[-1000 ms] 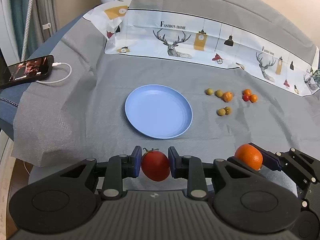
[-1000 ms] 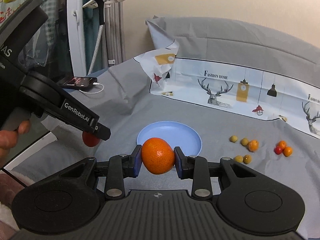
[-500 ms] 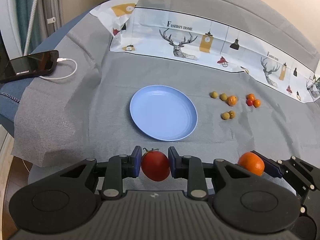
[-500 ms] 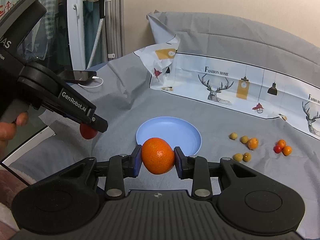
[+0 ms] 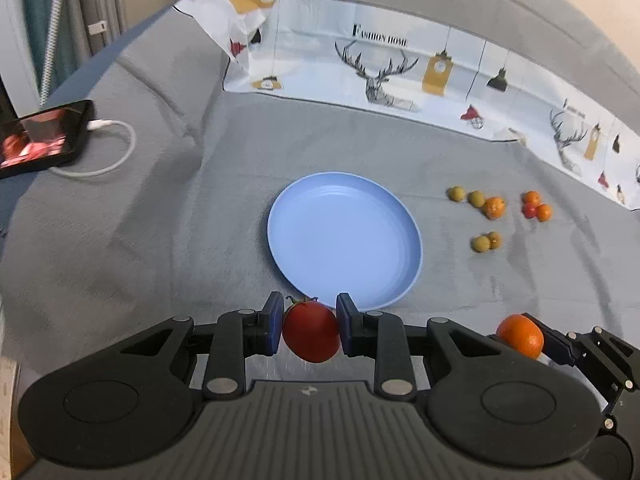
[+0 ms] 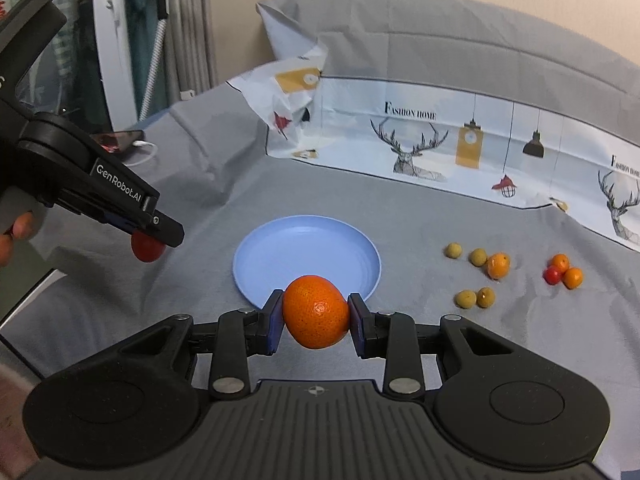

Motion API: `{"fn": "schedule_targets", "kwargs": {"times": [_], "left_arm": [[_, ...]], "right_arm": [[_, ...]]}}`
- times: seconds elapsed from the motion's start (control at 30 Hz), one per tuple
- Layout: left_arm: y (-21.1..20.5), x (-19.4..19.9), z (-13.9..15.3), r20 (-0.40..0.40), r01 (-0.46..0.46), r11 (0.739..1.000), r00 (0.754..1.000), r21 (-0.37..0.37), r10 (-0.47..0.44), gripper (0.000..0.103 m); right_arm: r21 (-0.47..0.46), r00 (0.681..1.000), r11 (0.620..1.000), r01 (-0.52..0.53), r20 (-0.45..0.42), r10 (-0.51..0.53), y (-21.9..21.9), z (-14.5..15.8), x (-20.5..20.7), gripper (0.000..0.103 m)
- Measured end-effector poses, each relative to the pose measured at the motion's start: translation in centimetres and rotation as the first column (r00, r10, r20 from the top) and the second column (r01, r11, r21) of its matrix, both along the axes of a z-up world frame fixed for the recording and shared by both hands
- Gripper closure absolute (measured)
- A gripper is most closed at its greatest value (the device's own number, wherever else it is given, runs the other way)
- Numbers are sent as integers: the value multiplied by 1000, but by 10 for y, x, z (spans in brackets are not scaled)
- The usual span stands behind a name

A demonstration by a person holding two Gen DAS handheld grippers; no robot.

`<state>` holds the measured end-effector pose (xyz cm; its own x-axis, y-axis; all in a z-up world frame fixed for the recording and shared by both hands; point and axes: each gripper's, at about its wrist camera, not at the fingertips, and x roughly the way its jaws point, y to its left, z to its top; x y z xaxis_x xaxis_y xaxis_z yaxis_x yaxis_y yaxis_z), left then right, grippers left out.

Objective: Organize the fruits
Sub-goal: 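Carry both fruits to the blue plate and open both tools to release them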

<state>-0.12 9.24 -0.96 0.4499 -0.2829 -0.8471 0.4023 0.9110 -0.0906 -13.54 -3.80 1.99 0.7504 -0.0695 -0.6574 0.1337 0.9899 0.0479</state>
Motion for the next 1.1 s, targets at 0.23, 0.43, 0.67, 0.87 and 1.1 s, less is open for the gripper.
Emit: {"fn": "schedule_targets", "kwargs": {"times": [0.23,0.43,0.67,0.87,1.1], "left_arm": [[-35,46,-37,-40,9,999,999,52,-7,72],[-62,86,-74,-74,20,995,997,94,-13,72],[-82,122,-101,-58,24,990,998,140,-16,72],[-81,130,-93,-46,35,992,999,123,-30,19],[-45,75,-42,84,21,994,996,107,-30,0]], "right_arm": [[18,998,1000,15,-66,-14,-20,-34,53,68],[23,991,1000,5,-137,-2,-30,-72,99,68],[-16,984,1000,-23,-176,20,-37,-103,139,68],[-17,981,998,-63,-186,59,-39,-108,156,55],[-6,987,1000,-7,-160,6,-34,-64,110,12]]}}
